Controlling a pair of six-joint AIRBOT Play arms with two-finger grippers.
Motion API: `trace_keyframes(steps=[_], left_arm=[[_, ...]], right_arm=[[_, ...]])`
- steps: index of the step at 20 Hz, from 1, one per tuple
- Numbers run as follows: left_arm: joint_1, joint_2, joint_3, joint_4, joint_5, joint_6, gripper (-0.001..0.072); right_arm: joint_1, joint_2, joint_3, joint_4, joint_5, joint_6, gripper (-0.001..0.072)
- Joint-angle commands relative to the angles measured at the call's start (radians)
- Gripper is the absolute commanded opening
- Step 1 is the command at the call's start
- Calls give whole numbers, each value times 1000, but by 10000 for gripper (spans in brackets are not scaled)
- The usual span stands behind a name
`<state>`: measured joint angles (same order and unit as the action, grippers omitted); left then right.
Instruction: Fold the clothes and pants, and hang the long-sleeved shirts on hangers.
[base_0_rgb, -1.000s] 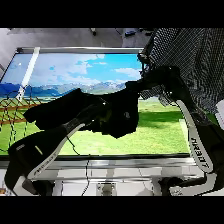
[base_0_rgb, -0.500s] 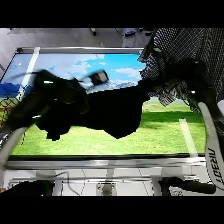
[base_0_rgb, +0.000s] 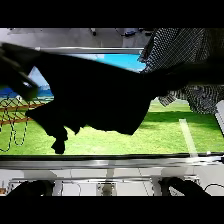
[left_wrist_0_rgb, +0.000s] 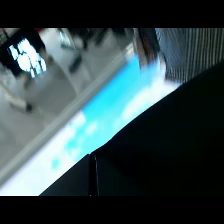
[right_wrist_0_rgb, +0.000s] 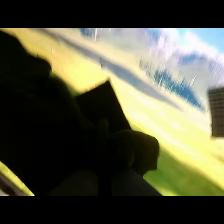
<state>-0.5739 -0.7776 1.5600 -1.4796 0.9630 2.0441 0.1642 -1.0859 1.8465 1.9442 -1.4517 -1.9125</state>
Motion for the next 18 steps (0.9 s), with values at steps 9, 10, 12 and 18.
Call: trace_keyframes(steps=[9,10,12,18], left_arm=[[-1,38,31,23,-139,-237,24],[-1,18,30,53,-73,-288,24],[-1,-27,7,96,79,-383,25],[-1,-164,-388,99,218,-554,24]], right_arm=[[0,130,150,-10,58,0,25],[0,90,108,-5,46,31,25],[1,-11,34,24,11,64,25],[138,-355,-180,26,-74,72,25]])
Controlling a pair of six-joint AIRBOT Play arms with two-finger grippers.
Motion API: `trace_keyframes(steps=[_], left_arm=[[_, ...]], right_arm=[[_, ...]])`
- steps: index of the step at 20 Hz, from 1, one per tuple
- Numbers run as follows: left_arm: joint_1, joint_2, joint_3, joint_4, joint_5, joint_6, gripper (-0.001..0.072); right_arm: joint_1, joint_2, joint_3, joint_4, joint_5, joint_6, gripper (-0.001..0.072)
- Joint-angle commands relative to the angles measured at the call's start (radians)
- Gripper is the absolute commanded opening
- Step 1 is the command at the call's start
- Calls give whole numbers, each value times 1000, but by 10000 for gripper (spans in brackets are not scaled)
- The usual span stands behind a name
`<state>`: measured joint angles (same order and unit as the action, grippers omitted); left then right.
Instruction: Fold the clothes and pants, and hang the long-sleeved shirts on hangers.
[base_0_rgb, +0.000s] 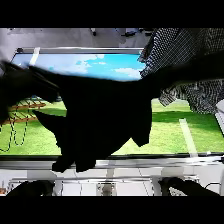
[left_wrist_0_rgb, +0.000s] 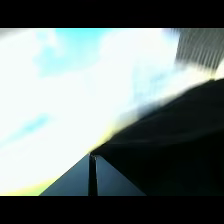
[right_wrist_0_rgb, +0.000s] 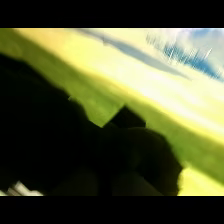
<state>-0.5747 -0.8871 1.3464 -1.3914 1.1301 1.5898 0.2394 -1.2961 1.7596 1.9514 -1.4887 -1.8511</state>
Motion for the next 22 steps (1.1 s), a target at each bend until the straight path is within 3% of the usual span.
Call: trace_keyframes(steps=[1,7,8,10,11,14,18,20,22], left_arm=[[0,-72,-257,11,11,-122,25],[13,-135,-449,8,-182,-222,24],[26,-132,-449,13,-200,-222,24],[66,-128,-449,16,-211,-222,24],[94,-128,-449,15,-211,-222,25],[170,-125,-449,18,-211,-213,24],[247,-125,-449,19,-211,-186,25],[253,-125,-449,19,-212,-175,25],[250,-125,-449,12,-212,-175,25]], right_arm=[[94,-195,-116,18,-17,11,25],[205,-363,-143,10,415,36,34],[202,-359,-134,3,436,34,104],[180,-347,-102,-55,405,-33,445],[165,-334,-89,-100,369,-105,534],[97,-270,-85,-181,286,-259,532],[9,-228,-90,2,231,-436,500],[35,-228,-135,8,305,-440,500],[78,-243,-210,7,475,-440,501]])
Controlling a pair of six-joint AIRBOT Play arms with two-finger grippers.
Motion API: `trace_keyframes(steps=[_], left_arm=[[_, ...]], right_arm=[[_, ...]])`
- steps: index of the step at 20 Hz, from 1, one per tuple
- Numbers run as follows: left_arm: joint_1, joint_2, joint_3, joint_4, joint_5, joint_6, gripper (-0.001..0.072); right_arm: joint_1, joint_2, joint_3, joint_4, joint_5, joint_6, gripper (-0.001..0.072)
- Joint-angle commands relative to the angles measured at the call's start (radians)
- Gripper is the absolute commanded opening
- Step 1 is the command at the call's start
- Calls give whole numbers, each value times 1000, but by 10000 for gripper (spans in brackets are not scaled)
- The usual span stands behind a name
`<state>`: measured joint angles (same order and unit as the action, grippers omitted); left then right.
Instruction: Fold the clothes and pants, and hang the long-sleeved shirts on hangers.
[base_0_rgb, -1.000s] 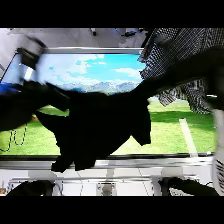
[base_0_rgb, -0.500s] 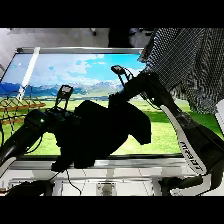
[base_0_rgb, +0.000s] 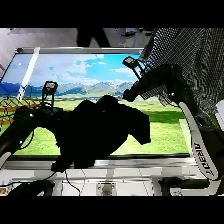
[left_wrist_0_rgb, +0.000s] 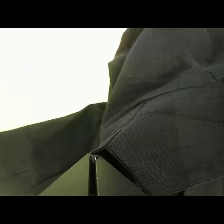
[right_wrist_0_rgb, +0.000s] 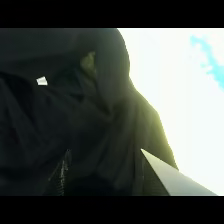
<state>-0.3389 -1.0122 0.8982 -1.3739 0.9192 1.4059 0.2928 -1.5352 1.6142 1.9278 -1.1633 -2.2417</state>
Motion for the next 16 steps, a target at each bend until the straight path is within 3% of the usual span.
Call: trace_keyframes(steps=[1,4,6,9,13,14,15,16], left_arm=[[14,0,0,-21,0,13,25],[14,0,0,-39,0,16,25],[14,0,0,-41,0,15,25],[14,0,0,-41,-1,15,25],[14,0,0,-41,-1,15,25],[14,0,0,-41,-1,15,25],[14,0,0,-41,-2,15,25],[14,0,0,-40,-2,15,25]], right_arm=[[43,-19,-98,31,246,-49,501],[71,-109,-121,32,382,-14,500],[71,-175,-121,36,383,43,500],[78,-233,-121,56,380,49,500],[99,-249,-118,63,430,50,418],[103,-248,-114,65,444,50,288],[107,-248,-110,64,453,54,84],[107,-248,-101,63,445,70,27]])
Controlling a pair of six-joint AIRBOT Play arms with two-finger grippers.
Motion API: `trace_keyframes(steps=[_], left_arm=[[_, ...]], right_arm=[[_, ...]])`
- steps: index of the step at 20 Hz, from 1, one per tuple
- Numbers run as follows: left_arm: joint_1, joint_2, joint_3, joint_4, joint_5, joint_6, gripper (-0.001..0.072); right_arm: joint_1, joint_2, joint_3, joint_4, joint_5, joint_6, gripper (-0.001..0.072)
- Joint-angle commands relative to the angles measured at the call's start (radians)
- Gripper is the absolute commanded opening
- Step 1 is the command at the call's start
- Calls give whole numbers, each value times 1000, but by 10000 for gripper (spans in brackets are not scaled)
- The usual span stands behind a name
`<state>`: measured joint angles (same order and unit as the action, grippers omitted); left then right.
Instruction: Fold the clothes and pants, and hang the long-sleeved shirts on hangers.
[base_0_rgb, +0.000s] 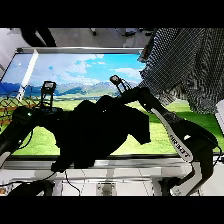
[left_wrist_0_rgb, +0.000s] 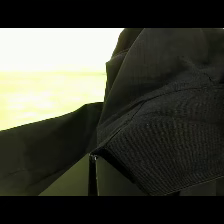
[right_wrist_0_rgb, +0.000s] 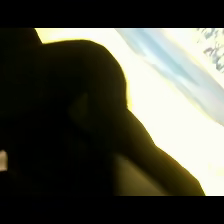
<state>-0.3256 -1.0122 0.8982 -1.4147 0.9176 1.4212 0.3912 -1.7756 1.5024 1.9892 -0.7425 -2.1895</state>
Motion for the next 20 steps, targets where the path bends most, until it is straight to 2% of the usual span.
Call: trace_keyframes(steps=[1,6,11,14,15,16,18,20], left_arm=[[2,1,0,0,0,0,25],[32,111,0,0,-91,-58,25],[139,273,0,0,-126,-84,25],[162,309,0,0,-124,-80,28],[161,307,0,-6,-114,-38,134],[159,306,0,-42,-94,27,280],[159,306,0,-118,-48,132,307],[160,310,1,-131,-37,144,307]], right_arm=[[7,-7,27,-9,-1,50,26],[-37,105,156,-31,-214,87,25],[-68,390,175,-35,-303,84,25],[-67,493,175,-36,-356,85,25],[-67,512,175,-36,-374,85,25],[-67,523,175,-36,-389,85,25],[-67,523,175,-33,-421,87,25],[-66,522,165,-30,-438,87,25]])
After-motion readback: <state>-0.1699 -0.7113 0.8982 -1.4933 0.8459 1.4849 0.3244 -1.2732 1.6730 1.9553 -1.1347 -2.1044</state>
